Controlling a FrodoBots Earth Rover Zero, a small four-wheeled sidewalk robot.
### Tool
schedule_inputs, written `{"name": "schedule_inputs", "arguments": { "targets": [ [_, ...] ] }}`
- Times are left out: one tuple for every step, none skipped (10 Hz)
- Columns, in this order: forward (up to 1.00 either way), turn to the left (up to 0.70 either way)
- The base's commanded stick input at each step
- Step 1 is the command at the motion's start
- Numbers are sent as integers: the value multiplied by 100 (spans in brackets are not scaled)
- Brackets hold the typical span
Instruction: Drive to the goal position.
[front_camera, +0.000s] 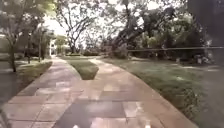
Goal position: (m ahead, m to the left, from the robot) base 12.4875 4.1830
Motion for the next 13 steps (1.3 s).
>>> {"name": "schedule_inputs", "arguments": {
  "targets": [
    [100, 0],
    [100, 0],
    [100, 0],
    [100, 0],
    [100, 0],
    [100, 0],
    [100, 0],
    [100, 0],
    [100, 0],
    [100, 0],
    [100, 0],
    [100, 0],
    [100, 0]
  ]
}}
